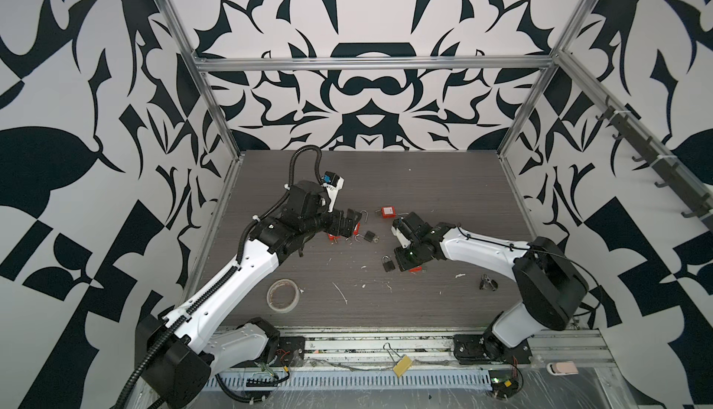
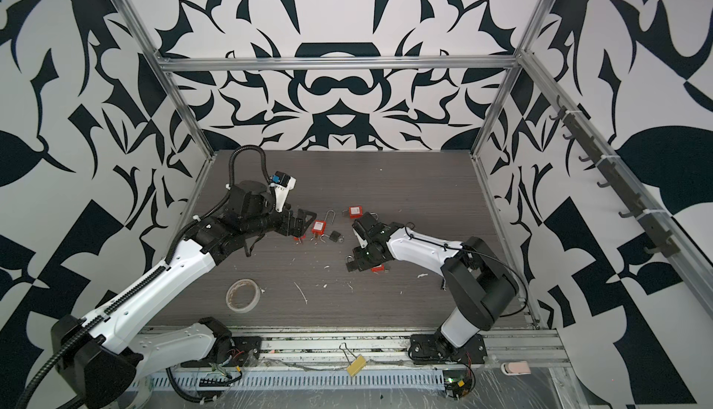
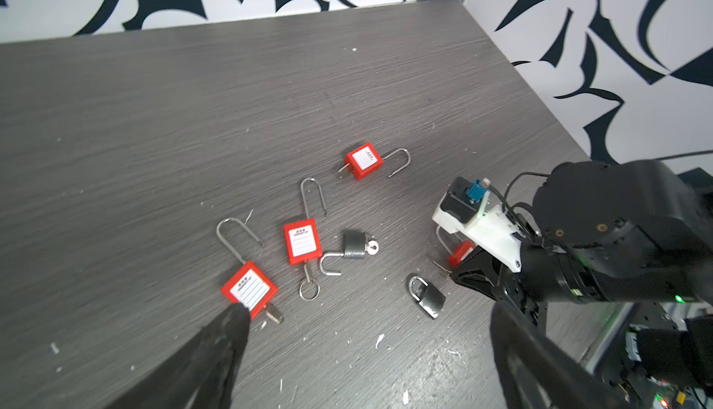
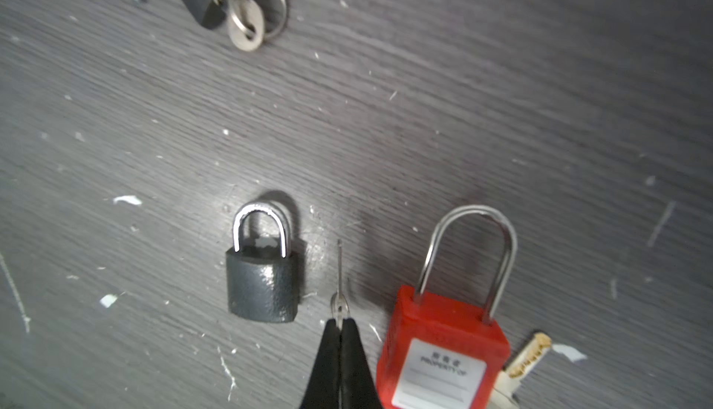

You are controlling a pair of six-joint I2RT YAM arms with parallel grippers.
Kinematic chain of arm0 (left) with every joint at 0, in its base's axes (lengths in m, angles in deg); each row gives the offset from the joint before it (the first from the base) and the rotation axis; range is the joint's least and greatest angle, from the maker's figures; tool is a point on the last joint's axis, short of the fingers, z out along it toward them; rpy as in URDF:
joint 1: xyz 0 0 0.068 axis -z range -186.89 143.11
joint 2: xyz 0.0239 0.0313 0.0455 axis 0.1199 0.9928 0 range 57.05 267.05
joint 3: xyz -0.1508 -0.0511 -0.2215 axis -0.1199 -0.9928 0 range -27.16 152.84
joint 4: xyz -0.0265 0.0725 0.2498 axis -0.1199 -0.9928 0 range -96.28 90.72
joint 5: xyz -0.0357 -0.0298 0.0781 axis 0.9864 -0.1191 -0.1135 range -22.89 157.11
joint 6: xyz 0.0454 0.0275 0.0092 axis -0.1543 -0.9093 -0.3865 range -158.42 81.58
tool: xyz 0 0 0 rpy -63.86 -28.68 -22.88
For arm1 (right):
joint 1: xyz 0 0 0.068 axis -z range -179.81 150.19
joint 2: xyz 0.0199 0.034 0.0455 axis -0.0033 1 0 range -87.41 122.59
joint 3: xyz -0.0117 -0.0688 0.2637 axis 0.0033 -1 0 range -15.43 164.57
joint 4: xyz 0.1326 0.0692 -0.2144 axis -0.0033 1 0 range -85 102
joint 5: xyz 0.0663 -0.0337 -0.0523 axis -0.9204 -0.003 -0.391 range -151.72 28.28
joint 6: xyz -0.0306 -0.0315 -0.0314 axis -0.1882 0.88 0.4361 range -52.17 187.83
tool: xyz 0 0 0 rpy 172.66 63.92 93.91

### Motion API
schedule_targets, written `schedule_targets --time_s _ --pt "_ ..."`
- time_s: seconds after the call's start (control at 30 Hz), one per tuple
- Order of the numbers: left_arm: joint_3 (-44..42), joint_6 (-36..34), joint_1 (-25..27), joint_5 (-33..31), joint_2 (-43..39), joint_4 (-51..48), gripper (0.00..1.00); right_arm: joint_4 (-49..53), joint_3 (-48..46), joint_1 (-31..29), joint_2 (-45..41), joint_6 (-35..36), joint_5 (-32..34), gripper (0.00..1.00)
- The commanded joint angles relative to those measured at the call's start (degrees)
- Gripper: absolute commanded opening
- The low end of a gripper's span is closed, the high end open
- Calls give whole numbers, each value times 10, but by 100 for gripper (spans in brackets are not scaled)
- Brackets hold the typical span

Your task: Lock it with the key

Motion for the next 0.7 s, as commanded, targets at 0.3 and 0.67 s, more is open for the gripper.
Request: schedule_targets --time_s 0.3,0.67 --pt "-15 28 -3 -8 -9 -12 99 37 54 -32 31 -38 25 13" --pt "-16 27 -3 2 -7 -10 99 84 57 -48 -20 -30 105 31"
